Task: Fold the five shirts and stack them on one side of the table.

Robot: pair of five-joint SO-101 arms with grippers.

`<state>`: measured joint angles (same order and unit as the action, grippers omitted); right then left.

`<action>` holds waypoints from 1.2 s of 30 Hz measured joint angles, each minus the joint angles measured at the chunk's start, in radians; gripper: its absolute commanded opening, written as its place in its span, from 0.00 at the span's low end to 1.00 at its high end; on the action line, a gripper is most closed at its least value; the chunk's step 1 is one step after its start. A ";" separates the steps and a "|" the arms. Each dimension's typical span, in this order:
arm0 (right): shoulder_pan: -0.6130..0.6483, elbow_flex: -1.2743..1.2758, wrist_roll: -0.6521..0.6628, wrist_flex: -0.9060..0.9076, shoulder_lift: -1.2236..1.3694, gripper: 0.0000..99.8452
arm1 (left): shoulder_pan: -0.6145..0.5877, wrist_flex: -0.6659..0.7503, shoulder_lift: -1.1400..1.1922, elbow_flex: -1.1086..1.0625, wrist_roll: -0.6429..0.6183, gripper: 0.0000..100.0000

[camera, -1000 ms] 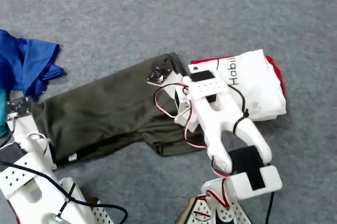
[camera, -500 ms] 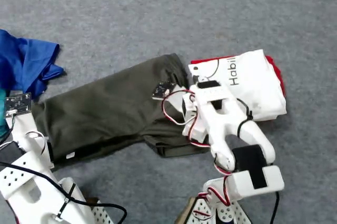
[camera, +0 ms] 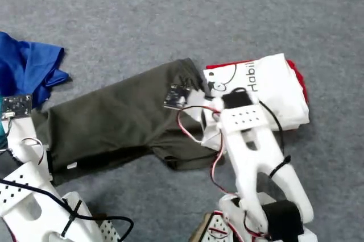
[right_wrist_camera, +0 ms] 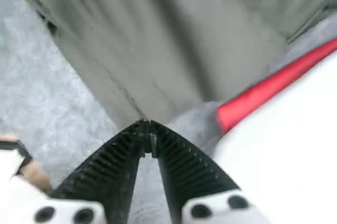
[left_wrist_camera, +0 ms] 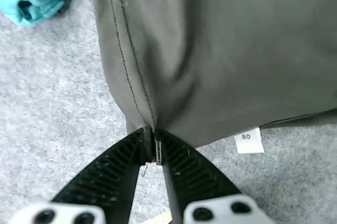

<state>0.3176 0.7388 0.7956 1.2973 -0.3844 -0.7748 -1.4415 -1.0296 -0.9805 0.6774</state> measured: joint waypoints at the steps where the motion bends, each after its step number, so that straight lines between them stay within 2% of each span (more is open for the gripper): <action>1: 0.032 -0.012 -0.020 0.000 0.000 0.00 | 0.000 0.000 0.000 0.003 0.000 0.02; 5: 0.146 -0.041 -0.091 -0.052 0.060 0.00 | 0.000 -0.023 0.000 0.003 0.000 0.02; 10: 0.184 -0.066 -0.132 -0.132 0.242 0.00 | 0.000 -0.043 0.000 0.003 0.002 0.02; 12: 0.186 -0.069 -0.133 -0.141 0.319 0.00 | 0.000 -0.043 0.000 0.003 0.002 0.07; 16: 0.176 -0.069 -0.133 -0.143 0.384 0.00 | 0.000 -0.043 0.000 0.003 0.002 0.23; 25: 0.153 0.035 -0.103 -0.155 0.334 0.00 | 0.000 -0.043 0.000 0.101 -0.005 0.24; 28: 0.152 0.035 -0.103 -0.155 0.290 0.01 | 0.000 -0.043 0.000 0.141 -0.074 0.24; 32: 0.152 0.029 -0.077 -0.101 0.181 0.11 | 0.000 -0.043 0.000 0.153 -0.157 0.24; 36: 0.152 0.031 0.041 -0.009 0.020 0.17 | -0.002 -0.043 0.000 0.157 -0.161 0.24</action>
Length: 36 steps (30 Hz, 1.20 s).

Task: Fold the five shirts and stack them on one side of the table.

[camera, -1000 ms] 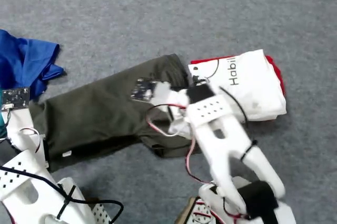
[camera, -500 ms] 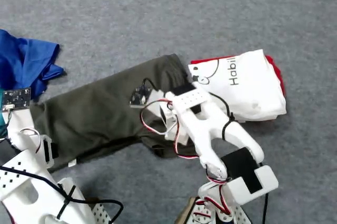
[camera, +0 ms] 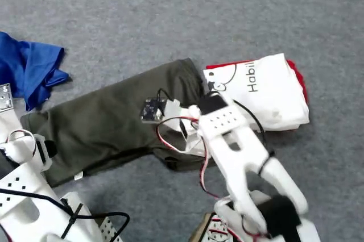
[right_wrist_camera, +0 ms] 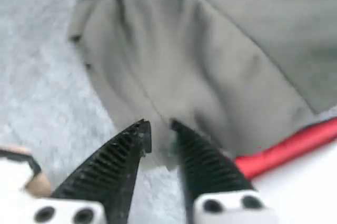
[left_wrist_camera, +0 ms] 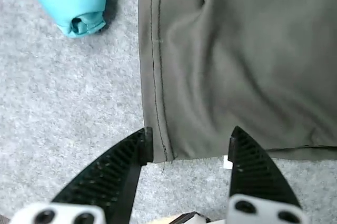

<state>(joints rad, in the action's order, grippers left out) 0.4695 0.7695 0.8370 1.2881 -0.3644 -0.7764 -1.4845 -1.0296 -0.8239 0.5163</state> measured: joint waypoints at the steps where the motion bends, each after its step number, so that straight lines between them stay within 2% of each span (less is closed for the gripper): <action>1: 0.000 0.009 0.041 0.026 -0.041 0.17 | -0.012 0.000 0.000 0.002 0.000 0.24; 5: 0.000 0.084 0.218 0.071 -0.146 0.19 | -0.046 0.000 0.000 0.002 0.000 0.24; 7: 0.011 0.107 0.259 0.077 -0.149 0.22 | -0.052 0.000 0.000 0.002 0.000 0.24; 16: 0.144 0.166 0.287 0.006 -0.014 0.23 | -0.057 0.000 0.000 0.002 0.000 0.24; 21: 0.155 0.190 0.287 -0.120 0.121 0.23 | -0.057 0.000 0.000 -0.002 0.000 0.24; 27: 0.146 0.118 0.287 -0.133 0.224 0.23 | -0.057 0.000 0.000 -0.009 0.000 0.24; 36: 0.068 0.072 0.287 -0.176 0.269 0.02 | -0.057 0.069 0.000 -0.009 0.015 0.24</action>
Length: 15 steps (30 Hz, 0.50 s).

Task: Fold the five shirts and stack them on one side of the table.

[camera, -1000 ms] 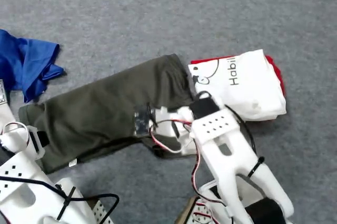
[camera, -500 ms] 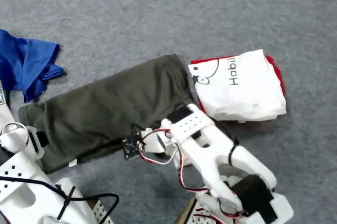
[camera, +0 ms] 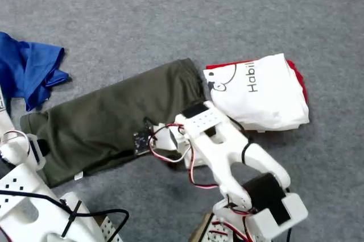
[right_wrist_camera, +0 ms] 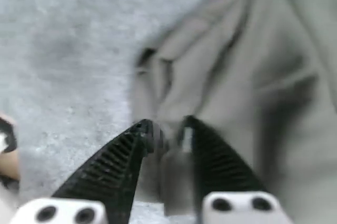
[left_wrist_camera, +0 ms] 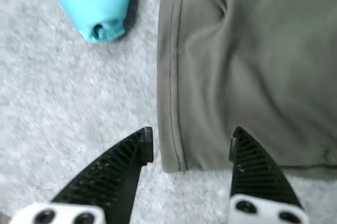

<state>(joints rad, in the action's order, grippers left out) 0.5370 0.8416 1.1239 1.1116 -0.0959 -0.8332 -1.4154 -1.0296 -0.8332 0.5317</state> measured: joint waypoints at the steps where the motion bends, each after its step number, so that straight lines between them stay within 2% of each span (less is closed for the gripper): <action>1: -0.006 0.000 0.000 -0.009 0.002 0.00 | 0.000 0.003 0.000 0.000 0.011 0.24; 11: -0.018 0.000 -0.041 -0.028 0.020 0.01 | 0.000 0.003 0.000 0.000 0.034 0.24; 15: -0.018 0.000 -0.041 -0.028 0.020 0.14 | 0.000 0.003 0.000 0.000 0.040 0.24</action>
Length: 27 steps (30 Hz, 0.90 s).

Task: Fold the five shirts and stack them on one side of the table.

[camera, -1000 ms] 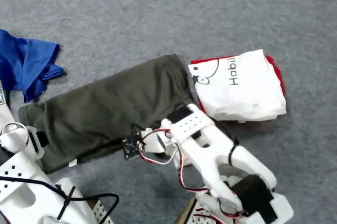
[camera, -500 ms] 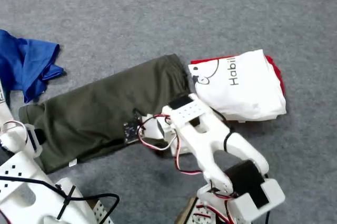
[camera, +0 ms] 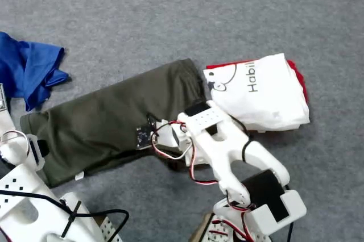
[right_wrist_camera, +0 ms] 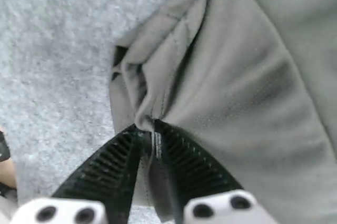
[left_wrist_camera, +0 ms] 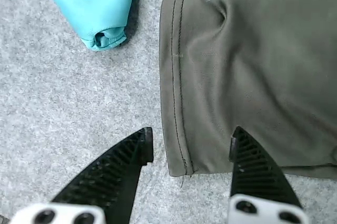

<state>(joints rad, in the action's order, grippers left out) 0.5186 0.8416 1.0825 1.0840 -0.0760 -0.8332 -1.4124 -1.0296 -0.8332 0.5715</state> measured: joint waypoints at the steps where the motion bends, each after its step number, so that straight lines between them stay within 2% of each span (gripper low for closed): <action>1: 0.000 0.000 0.000 0.002 0.000 0.17 | 0.000 0.000 0.000 0.000 0.000 0.24; 3: 0.002 0.006 0.000 0.011 0.000 0.20 | 0.000 0.000 0.000 0.000 0.000 0.24; 15: 0.025 0.014 -0.005 0.046 -0.002 0.20 | 0.000 0.000 0.000 0.000 0.000 0.24; 20: 0.026 0.026 -0.146 0.032 -0.003 0.20 | -0.002 0.000 0.000 0.020 0.000 0.24; 27: 0.026 0.041 -0.175 0.005 -0.003 0.20 | -0.002 0.000 0.000 0.031 0.002 0.24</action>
<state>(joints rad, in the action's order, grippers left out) 0.5447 0.8830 0.9076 1.0886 -0.0790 -0.8347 -1.4124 -1.0296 -0.8025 0.5731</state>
